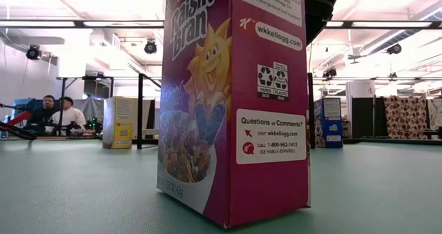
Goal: Stack cereal on shelf
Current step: Put the red cereal box on the shelf and align with the other red cereal boxes
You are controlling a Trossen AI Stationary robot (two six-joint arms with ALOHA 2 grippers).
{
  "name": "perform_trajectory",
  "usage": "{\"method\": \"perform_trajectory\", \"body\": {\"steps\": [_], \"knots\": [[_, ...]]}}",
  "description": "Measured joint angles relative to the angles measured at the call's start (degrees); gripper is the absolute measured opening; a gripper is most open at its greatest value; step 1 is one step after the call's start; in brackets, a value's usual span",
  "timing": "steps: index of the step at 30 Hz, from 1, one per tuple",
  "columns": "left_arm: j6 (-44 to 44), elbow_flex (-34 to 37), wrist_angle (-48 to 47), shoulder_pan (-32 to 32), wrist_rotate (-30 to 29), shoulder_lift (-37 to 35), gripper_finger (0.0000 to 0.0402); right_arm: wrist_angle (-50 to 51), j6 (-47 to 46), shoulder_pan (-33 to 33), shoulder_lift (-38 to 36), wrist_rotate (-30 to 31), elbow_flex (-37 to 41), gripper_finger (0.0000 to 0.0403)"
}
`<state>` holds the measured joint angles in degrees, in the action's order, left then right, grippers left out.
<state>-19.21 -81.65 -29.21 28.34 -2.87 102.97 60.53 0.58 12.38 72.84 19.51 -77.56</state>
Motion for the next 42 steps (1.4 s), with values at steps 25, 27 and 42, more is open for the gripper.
{"method": "perform_trajectory", "body": {"steps": [25,27,42], "knots": [[-7.5,0.0,7.8,-2.4,8.4,4.4,0.0286,0.0,0.0,0.0,0.0,0.0,0.0,0.0244],[-7.5,0.0,7.6,-2.8,9.6,5.5,0.0286,0.0,-0.1,0.0,0.0,0.0,0.0,0.0244],[-5.6,0.0,6.5,-4.0,11.4,6.6,0.0232,0.0,0.0,0.0,0.0,0.0,0.0,0.0244]]}}
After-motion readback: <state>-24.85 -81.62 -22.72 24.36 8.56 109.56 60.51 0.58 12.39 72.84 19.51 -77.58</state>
